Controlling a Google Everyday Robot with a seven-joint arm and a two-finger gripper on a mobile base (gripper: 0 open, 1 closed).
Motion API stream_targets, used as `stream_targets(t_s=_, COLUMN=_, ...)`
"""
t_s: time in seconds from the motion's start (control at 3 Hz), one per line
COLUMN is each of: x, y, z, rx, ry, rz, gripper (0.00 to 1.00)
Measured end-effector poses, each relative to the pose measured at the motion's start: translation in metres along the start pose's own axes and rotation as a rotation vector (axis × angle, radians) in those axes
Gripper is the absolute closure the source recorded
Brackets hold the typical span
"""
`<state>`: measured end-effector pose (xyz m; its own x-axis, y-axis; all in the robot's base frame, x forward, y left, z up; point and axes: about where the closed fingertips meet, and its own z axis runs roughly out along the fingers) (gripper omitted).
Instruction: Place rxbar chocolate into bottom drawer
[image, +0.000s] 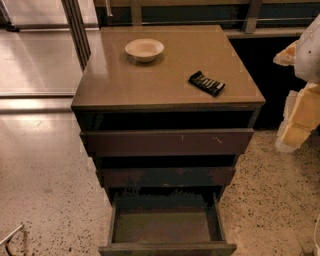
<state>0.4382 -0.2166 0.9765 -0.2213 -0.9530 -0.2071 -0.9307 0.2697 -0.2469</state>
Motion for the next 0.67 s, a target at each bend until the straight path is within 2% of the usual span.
stream_targets(t_s=0.33, x=-0.001, y=-0.005, z=-0.001, rx=0.012, ry=-0.010, rz=0.006, gripper=0.00)
stream_targets(t_s=0.67, x=-0.004, y=-0.032, z=0.008, rx=0.044, ry=-0.060, rz=0.037, gripper=0.00)
